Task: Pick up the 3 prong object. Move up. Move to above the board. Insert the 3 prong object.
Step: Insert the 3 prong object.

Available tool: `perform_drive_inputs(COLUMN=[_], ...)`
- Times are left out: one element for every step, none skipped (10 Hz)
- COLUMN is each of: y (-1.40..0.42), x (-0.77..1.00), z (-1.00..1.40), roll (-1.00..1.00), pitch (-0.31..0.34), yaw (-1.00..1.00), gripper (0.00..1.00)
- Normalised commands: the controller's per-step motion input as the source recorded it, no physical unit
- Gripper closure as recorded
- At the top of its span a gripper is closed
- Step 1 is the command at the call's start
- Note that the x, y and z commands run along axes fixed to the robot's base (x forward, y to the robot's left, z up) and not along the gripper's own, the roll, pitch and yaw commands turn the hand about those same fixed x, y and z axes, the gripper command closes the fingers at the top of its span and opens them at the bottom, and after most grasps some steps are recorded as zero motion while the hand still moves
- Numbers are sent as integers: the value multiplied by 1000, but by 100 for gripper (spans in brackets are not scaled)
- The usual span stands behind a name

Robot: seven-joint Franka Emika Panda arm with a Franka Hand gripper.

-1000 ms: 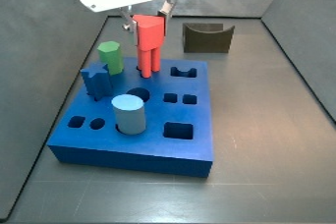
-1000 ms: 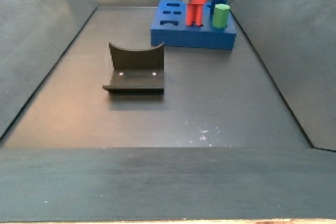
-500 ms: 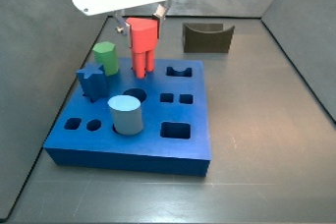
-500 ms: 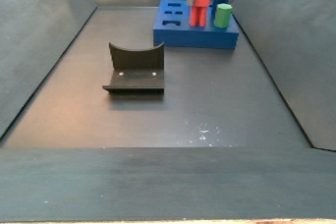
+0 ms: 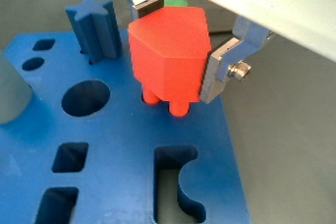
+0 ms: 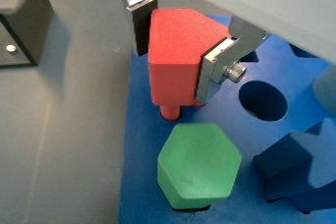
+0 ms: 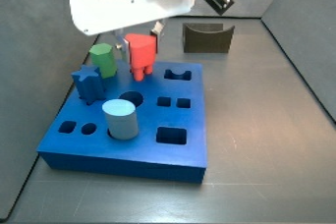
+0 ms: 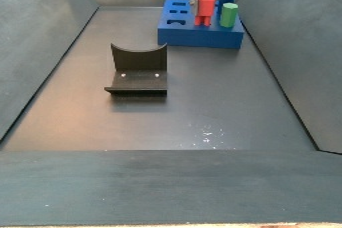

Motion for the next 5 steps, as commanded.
perform_drive_inputs(y=[-89, 0, 0, 0, 0], x=[0, 0, 0, 6, 0], z=[-637, -469, -137, -26, 0], roll=[0, -106, -90, -47, 0], pitch=[-156, -130, -84, 0, 0], yaw=[0, 0, 0, 0, 0], gripper=[100, 100, 100, 100, 100])
